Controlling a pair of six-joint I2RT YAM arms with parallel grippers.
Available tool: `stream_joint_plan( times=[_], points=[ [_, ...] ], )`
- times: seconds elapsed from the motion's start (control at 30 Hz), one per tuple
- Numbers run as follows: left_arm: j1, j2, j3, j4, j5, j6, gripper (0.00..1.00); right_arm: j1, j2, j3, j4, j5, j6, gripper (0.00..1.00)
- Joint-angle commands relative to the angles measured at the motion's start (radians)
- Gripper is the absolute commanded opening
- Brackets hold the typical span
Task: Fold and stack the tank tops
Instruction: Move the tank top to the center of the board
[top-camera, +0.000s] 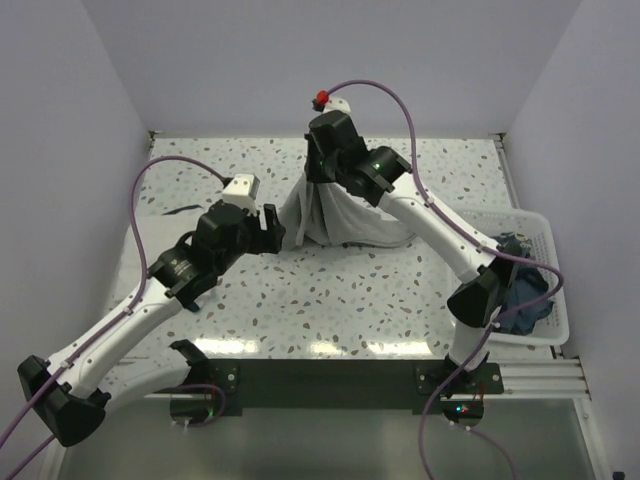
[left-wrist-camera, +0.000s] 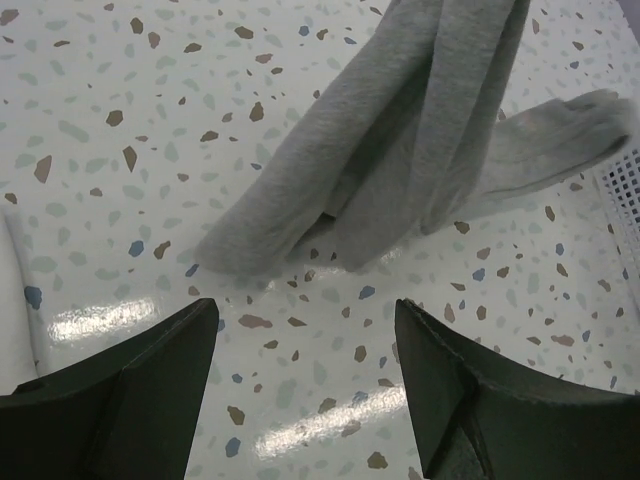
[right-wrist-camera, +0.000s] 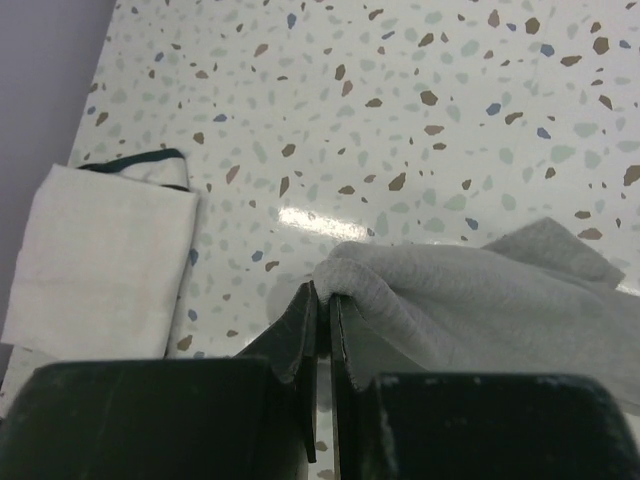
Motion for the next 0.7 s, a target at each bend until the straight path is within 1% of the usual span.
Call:
stream_joint_plan(
  times=[0.0, 0.07, 0.13, 0.23, 0.3, 0.37, 0.43, 0.47, 0.5, 0.57, 0.6, 0.63, 0.67],
  points=[
    [0.006, 0.011, 0.005, 0.027, -0.006, -0.038, 0.77, -0.005, 0.011, 0.098, 0.008, 0.012, -0.02, 0.0],
    [0.006, 0.021, -0.014, 0.038, 0.004, -0.053, 0.77, -0.014, 0.022, 0.099, -0.002, 0.046, -0.023, 0.0],
    [0.006, 0.026, -0.033, 0.051, 0.011, -0.067, 0.77, -0.034, 0.013, 0.066, 0.02, 0.03, -0.018, 0.0],
    [0.006, 0.037, -0.052, 0.079, 0.034, -0.073, 0.76, -0.076, 0.018, 0.064, 0.024, -0.029, -0.001, 0.0],
    [0.006, 0.057, -0.057, 0.088, 0.038, -0.078, 0.76, -0.096, 0.018, 0.055, 0.015, -0.021, -0.001, 0.0],
    [0.009, 0.075, -0.069, 0.099, 0.043, -0.088, 0.76, -0.122, 0.003, 0.008, 0.006, -0.027, 0.017, 0.0],
    [0.01, 0.08, -0.087, 0.113, 0.052, -0.096, 0.75, -0.174, -0.031, -0.127, 0.024, -0.041, 0.038, 0.0],
    [0.009, 0.08, -0.092, 0.117, 0.054, -0.101, 0.75, -0.194, -0.078, -0.184, 0.059, -0.05, 0.058, 0.0],
    [0.01, 0.078, -0.104, 0.124, 0.052, -0.104, 0.75, -0.241, -0.102, -0.297, 0.076, -0.055, 0.069, 0.0],
    [0.013, 0.077, -0.116, 0.131, 0.057, -0.11, 0.75, -0.29, -0.143, -0.393, 0.11, -0.061, 0.091, 0.0],
    [0.018, 0.078, -0.121, 0.134, 0.057, -0.111, 0.75, -0.338, -0.165, -0.429, 0.127, -0.075, 0.095, 0.01],
    [0.02, 0.081, -0.129, 0.142, 0.061, -0.113, 0.75, -0.356, -0.166, -0.477, 0.127, -0.078, 0.097, 0.12],
    [0.024, 0.087, -0.132, 0.147, 0.07, -0.116, 0.75, -0.372, -0.168, -0.493, 0.121, -0.075, 0.097, 0.18]
  ],
)
